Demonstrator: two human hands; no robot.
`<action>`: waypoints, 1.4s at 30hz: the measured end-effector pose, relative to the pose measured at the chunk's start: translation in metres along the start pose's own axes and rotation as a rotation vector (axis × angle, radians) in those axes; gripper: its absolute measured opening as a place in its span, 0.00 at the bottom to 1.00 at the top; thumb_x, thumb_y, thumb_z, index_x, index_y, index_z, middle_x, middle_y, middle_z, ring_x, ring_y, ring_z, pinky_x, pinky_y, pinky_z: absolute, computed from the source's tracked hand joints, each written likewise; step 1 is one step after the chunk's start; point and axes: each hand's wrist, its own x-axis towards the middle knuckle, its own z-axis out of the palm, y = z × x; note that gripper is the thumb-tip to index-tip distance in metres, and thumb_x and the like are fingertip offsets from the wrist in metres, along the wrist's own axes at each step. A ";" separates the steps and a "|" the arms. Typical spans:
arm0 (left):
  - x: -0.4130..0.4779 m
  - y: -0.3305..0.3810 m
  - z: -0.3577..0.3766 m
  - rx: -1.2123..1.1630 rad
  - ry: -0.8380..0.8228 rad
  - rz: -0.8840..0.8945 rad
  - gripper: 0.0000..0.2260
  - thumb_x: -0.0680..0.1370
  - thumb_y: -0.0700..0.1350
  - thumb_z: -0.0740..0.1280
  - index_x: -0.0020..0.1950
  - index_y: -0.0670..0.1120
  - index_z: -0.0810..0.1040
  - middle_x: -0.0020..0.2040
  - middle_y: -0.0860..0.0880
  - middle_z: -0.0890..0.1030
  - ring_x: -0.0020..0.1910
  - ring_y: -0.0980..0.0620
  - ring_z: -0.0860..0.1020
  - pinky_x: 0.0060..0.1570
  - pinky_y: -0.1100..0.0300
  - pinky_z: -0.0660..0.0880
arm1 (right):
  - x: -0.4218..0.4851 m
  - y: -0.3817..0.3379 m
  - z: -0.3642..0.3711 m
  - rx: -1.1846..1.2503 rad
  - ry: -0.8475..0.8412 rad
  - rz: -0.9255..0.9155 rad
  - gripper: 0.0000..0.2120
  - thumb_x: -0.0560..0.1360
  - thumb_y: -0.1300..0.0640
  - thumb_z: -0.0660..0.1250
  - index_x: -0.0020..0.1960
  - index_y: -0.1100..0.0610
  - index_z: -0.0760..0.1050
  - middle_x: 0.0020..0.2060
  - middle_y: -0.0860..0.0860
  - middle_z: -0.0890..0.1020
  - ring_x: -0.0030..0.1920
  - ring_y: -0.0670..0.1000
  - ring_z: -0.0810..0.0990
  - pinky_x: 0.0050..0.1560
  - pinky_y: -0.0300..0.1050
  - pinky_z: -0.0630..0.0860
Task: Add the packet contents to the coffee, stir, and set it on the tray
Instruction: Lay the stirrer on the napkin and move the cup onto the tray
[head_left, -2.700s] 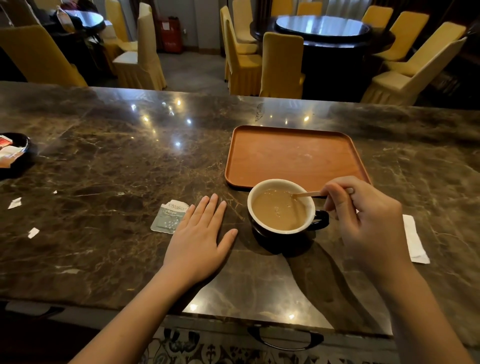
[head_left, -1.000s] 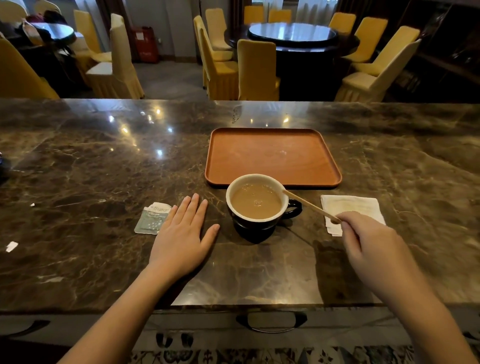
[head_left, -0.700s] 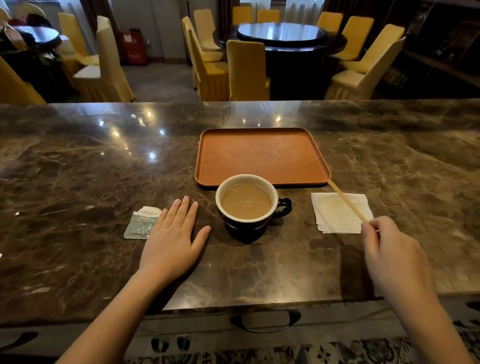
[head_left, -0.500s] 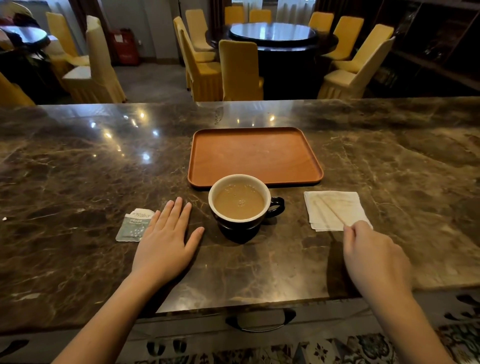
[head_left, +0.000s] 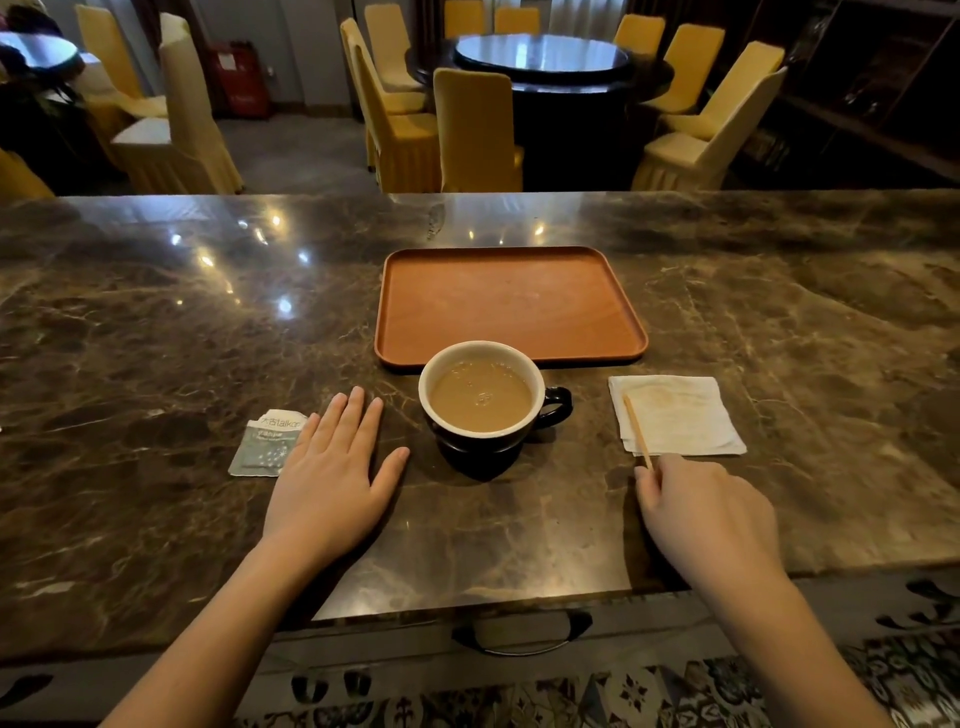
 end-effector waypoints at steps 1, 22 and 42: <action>0.000 0.000 0.000 -0.005 0.001 0.000 0.33 0.72 0.66 0.38 0.73 0.50 0.44 0.75 0.51 0.45 0.70 0.59 0.39 0.69 0.59 0.37 | 0.000 -0.001 0.000 0.003 -0.003 0.000 0.16 0.78 0.45 0.51 0.38 0.52 0.69 0.27 0.46 0.67 0.27 0.48 0.67 0.23 0.42 0.56; -0.001 0.001 -0.002 0.003 -0.006 -0.001 0.32 0.74 0.65 0.39 0.74 0.50 0.45 0.76 0.50 0.46 0.71 0.58 0.40 0.69 0.59 0.37 | 0.063 -0.037 -0.019 0.793 -0.308 -0.391 0.12 0.79 0.50 0.54 0.59 0.49 0.73 0.53 0.47 0.80 0.44 0.39 0.77 0.38 0.29 0.68; -0.002 0.003 -0.004 0.004 -0.017 -0.010 0.32 0.74 0.64 0.40 0.74 0.50 0.46 0.76 0.50 0.47 0.73 0.56 0.42 0.70 0.58 0.38 | 0.084 -0.033 0.013 1.133 -0.528 -0.414 0.16 0.79 0.47 0.53 0.35 0.51 0.68 0.28 0.46 0.70 0.28 0.42 0.70 0.29 0.34 0.70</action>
